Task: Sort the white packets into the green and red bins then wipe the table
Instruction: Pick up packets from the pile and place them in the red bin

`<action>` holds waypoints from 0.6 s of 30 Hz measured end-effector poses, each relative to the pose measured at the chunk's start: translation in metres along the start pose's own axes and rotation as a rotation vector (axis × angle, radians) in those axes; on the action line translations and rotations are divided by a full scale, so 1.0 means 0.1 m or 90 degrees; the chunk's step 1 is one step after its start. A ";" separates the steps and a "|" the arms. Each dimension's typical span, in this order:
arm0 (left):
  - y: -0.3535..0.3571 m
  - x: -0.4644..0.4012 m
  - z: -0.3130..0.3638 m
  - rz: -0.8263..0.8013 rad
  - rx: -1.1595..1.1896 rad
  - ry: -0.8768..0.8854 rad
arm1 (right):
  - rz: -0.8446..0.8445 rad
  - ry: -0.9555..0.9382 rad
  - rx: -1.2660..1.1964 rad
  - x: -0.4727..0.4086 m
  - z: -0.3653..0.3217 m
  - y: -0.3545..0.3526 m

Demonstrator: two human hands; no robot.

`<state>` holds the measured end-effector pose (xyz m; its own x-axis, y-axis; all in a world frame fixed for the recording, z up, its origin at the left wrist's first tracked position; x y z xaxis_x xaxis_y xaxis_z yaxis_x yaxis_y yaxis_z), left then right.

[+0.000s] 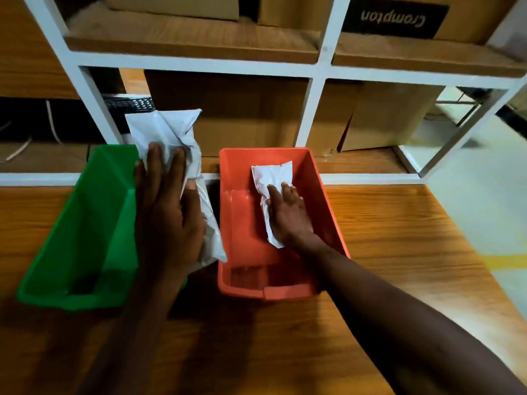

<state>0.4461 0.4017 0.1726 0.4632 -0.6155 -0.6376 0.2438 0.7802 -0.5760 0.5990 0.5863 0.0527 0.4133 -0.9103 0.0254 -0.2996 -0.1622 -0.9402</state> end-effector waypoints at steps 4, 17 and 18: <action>0.03 0.04 0.06 -0.019 -0.011 -0.015 | -0.018 0.015 -0.002 -0.08 0.06 0.16; 0.03 -0.03 -0.08 -0.049 -0.011 0.013 | -0.107 0.061 0.122 -0.06 0.21 0.46; 0.03 -0.03 -0.09 -0.053 -0.008 0.014 | -0.108 0.062 0.127 -0.06 0.21 0.46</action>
<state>0.4378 0.4050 0.1683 0.4238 -0.6800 -0.5983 0.2690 0.7253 -0.6338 0.6011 0.5922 0.0016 0.3550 -0.9107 0.2111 -0.0538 -0.2454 -0.9679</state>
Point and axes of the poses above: each hand's wrist, its own x-axis away from the middle knuckle, its own y-axis out of the palm, z = x × y, the point moved 4 cm from there along -x, towards the middle knuckle, and after that the axes turned 7 degrees about y, right-handed, at the moved point
